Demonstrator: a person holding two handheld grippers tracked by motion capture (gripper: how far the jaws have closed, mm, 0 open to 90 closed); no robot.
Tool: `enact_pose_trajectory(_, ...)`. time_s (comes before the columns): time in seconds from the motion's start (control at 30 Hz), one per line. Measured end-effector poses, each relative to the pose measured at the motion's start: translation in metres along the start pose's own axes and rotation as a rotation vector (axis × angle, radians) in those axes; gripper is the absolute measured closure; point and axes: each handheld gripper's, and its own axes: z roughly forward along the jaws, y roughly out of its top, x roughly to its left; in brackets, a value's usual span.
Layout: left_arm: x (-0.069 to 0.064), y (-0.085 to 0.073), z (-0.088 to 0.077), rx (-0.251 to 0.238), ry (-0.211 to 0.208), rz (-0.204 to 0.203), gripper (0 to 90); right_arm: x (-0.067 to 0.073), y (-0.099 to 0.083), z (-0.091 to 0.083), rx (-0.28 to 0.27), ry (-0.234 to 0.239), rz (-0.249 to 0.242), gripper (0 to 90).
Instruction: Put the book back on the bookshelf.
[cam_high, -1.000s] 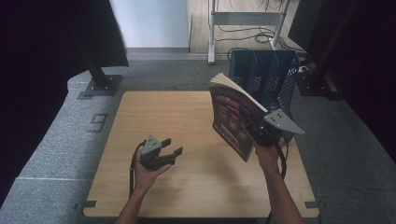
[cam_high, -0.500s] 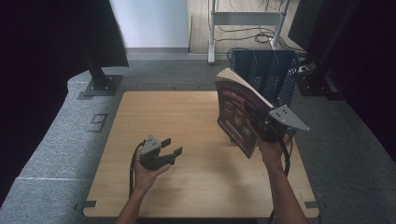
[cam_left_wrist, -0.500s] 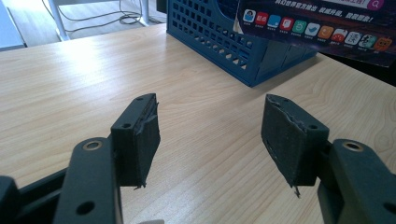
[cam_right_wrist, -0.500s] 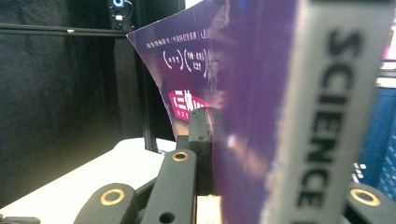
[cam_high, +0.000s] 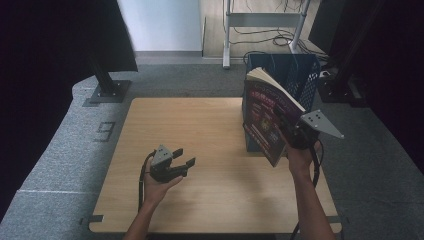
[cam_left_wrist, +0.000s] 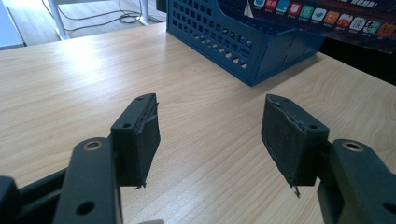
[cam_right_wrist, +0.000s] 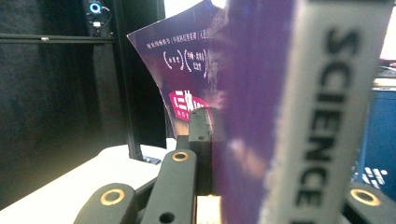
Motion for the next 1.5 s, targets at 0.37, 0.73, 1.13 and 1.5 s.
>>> enact_pose_trajectory(0.37, 0.001, -0.001, 0.001, 0.005, 0.0, 0.002, 37.1, -0.009, 0.003, 0.004, 0.003, -0.049, -0.017, 81.7)
enact_pose_trajectory(0.73, 0.001, -0.002, 0.001, 0.011, -0.002, -0.002, 37.1, -0.016, 0.0, 0.017, 0.022, -0.082, -0.007, 81.7)
enact_pose_trajectory(1.13, 0.004, -0.002, 0.001, 0.006, -0.004, -0.013, 37.1, -0.023, 0.001, 0.034, 0.027, -0.115, 0.006, 81.7)
enact_pose_trajectory(1.5, 0.004, -0.003, 0.0, 0.005, -0.011, -0.02, 37.1, -0.019, 0.001, 0.056, 0.039, -0.129, -0.003, 81.7)
